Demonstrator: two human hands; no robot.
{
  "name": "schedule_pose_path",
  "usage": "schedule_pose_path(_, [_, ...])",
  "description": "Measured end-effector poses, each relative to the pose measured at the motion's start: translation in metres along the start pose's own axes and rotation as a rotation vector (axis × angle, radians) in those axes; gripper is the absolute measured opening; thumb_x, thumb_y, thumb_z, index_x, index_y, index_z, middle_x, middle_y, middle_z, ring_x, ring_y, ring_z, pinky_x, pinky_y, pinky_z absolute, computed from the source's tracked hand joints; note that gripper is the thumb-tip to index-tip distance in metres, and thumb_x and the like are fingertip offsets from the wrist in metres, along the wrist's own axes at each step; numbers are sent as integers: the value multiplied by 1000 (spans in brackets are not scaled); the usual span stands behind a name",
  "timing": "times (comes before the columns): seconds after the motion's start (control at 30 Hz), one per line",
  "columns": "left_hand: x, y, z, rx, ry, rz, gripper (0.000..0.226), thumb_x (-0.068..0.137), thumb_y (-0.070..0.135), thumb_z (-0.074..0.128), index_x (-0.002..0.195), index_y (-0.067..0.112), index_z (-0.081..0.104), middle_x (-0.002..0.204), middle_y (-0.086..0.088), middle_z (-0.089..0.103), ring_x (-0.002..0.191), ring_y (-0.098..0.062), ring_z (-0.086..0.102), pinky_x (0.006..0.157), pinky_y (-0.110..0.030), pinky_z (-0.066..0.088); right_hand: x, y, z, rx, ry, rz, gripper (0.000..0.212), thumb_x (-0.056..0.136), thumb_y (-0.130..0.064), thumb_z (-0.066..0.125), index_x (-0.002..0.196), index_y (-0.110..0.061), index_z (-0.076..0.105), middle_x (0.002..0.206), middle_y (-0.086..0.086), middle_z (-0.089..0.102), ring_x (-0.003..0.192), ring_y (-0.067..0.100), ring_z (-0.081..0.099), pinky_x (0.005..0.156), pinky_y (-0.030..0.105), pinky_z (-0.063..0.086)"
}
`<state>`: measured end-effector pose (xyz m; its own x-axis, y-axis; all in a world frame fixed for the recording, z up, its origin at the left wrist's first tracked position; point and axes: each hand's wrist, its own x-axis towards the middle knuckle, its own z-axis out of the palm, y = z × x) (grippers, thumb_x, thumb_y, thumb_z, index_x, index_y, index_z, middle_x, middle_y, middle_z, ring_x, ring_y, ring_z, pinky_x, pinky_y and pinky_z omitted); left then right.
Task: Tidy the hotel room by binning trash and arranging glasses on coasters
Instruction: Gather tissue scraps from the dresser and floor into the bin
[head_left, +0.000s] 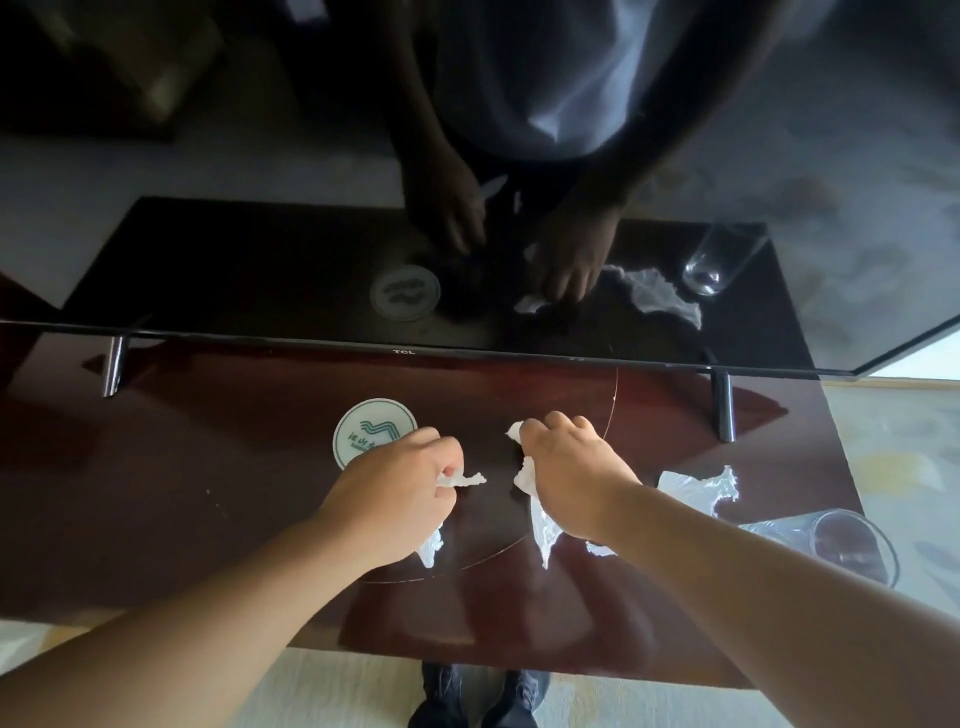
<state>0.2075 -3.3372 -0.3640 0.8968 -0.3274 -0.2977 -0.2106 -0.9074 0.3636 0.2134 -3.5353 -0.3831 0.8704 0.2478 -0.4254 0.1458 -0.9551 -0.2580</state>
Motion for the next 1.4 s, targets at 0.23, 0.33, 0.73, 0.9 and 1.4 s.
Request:
schedule_pose_path(0.23, [6, 14, -16, -13, 26, 101, 11, 82, 15, 49, 86, 25, 53, 88, 8, 48, 62, -18, 49, 50, -30, 31, -25, -5, -19, 275, 170, 83, 7, 87, -25, 41, 82, -21, 42, 82, -2, 42, 84, 26, 48, 66, 29, 33])
schedule_pose_path(0.33, [10, 23, -24, -22, 32, 144, 11, 82, 14, 51, 85, 25, 53, 85, 8, 46, 61, -19, 48, 52, -33, 34, -40, -7, -24, 286, 230, 138, 20, 80, -44, 45, 85, -24, 46, 87, -5, 46, 81, 20, 47, 63, 28, 33])
schedule_pose_path(0.73, [21, 68, -43, 19, 52, 299, 10, 81, 17, 51, 85, 26, 52, 85, 8, 46, 68, -19, 50, 50, -29, 28, -94, 9, -54, 304, 280, 303, 21, 82, -2, 48, 96, -17, 52, 99, -2, 40, 71, 21, 55, 58, 30, 42])
schedule_pose_path(0.9, [26, 84, -47, 19, 38, 361, 9, 81, 17, 50, 83, 25, 51, 83, 7, 46, 68, -19, 52, 50, -28, 29, -114, 21, -68, 288, 272, 330, 26, 89, -18, 54, 115, -18, 53, 107, 4, 61, 88, 25, 61, 71, 31, 49])
schedule_pose_path(1.4, [31, 100, -38, 58, -47, 408, 10, 80, 13, 48, 82, 22, 50, 85, 5, 48, 65, -19, 52, 51, -31, 34, -125, 27, -39, 337, 241, 424, 22, 83, 1, 46, 98, -14, 53, 98, 2, 41, 77, 25, 56, 63, 34, 48])
